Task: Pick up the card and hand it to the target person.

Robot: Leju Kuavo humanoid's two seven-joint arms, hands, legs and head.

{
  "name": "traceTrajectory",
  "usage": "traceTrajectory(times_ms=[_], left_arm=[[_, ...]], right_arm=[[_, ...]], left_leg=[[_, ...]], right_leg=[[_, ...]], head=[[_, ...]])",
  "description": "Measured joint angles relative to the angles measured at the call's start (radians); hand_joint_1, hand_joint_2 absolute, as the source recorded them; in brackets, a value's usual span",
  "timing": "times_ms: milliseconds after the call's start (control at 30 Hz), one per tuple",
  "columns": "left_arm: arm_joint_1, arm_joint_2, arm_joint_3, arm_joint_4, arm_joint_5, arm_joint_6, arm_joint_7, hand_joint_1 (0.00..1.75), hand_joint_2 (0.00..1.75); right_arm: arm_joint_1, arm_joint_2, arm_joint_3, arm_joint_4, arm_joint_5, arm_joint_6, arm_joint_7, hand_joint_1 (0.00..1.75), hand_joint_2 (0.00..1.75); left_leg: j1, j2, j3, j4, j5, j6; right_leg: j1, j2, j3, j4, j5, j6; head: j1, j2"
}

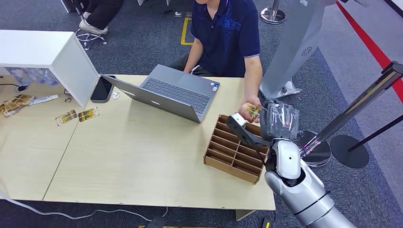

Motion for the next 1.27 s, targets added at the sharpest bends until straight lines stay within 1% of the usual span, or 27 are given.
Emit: traceTrajectory(times_ms=[333, 400, 500, 533, 567, 633, 667, 700, 1067, 1267], left_arm=[[0.001, 0.000, 0.001, 0.000, 0.002, 0.002, -0.003, 0.00, 0.00], [0.001, 0.000, 0.001, 0.000, 0.002, 0.002, -0.003, 0.00, 0.00], [0.002, 0.000, 0.001, 0.000, 0.003, 0.003, -0.003, 0.00, 0.00], [0.002, 0.000, 0.001, 0.000, 0.003, 0.004, -0.003, 0.00, 0.00], [0.003, 0.000, 0.001, 0.000, 0.003, 0.004, -0.004, 0.00, 0.00], [0.003, 0.000, 0.001, 0.000, 0.003, 0.005, -0.006, 0.00, 0.00], [0.003, 0.000, 0.001, 0.000, 0.003, 0.005, -0.006, 0.00, 0.00], [0.004, 0.000, 0.001, 0.000, 0.003, 0.005, -0.006, 0.00, 0.00], [0.007, 0.000, 0.002, 0.000, 0.003, 0.005, -0.006, 0.00, 0.00], [0.008, 0.001, 0.002, 0.000, 0.004, 0.007, -0.006, 0.00, 0.00]], right_arm=[[0.000, 0.022, 0.009, -0.001, -0.067, -0.049, -0.032, 1.47, 1.75], [0.000, 0.022, 0.009, -0.001, -0.067, -0.049, -0.033, 1.46, 1.75], [-0.002, 0.035, 0.015, -0.001, -0.091, -0.070, -0.046, 1.39, 1.75], [-0.002, 0.040, 0.017, -0.001, -0.101, -0.079, -0.052, 1.30, 1.75], [-0.002, 0.042, 0.019, -0.001, -0.104, -0.082, -0.054, 1.05, 1.75], [-0.002, 0.045, 0.020, -0.001, -0.109, -0.086, -0.057, 0.38, 1.75], [-0.002, 0.047, 0.021, -0.001, -0.110, -0.087, -0.057, 0.10, 1.75], [-0.002, 0.047, 0.022, -0.001, -0.112, -0.089, -0.058, 0.00, 1.75], [0.007, 0.048, 0.043, 0.008, -0.125, -0.059, -0.056, 0.00, 1.75], [0.014, 0.048, 0.052, 0.019, -0.137, -0.058, -0.054, 0.00, 1.75]], left_leg=[[0.000, 0.000, 0.000, 0.000, 0.000, 0.000], [0.000, 0.000, 0.000, 0.000, 0.000, 0.000], [0.000, 0.000, 0.000, 0.000, 0.000, 0.000], [0.000, 0.000, 0.000, 0.000, 0.000, 0.000], [0.000, 0.000, 0.000, 0.000, 0.000, 0.000], [0.000, 0.000, 0.000, 0.000, 0.000, 0.000], [0.000, 0.000, 0.000, 0.000, 0.000, 0.000], [0.000, 0.000, 0.000, 0.000, 0.000, 0.000], [0.000, 0.000, 0.000, 0.000, 0.000, 0.000], [0.000, 0.000, 0.000, 0.000, 0.000, 0.000]], right_leg=[[0.000, 0.000, 0.000, 0.000, 0.000, 0.000], [0.000, 0.000, 0.000, 0.000, 0.000, 0.000], [0.000, 0.000, 0.000, 0.000, 0.000, 0.000], [0.000, 0.000, 0.000, 0.000, 0.000, 0.000], [0.000, 0.000, 0.000, 0.000, 0.000, 0.000], [0.000, 0.000, 0.000, 0.000, 0.000, 0.000], [0.000, 0.000, 0.000, 0.000, 0.000, 0.000], [0.000, 0.000, 0.000, 0.000, 0.000, 0.000], [0.000, 0.000, 0.000, 0.000, 0.000, 0.000], [0.000, 0.000, 0.000, 0.000, 0.000, 0.000]], head=[[0.000, 0.000], [0.000, 0.000], [0.000, 0.000], [0.000, 0.000], [0.000, 0.000], [0.000, 0.000], [0.000, 0.000], [0.000, 0.000], [0.000, 0.000], [0.000, 0.000]])
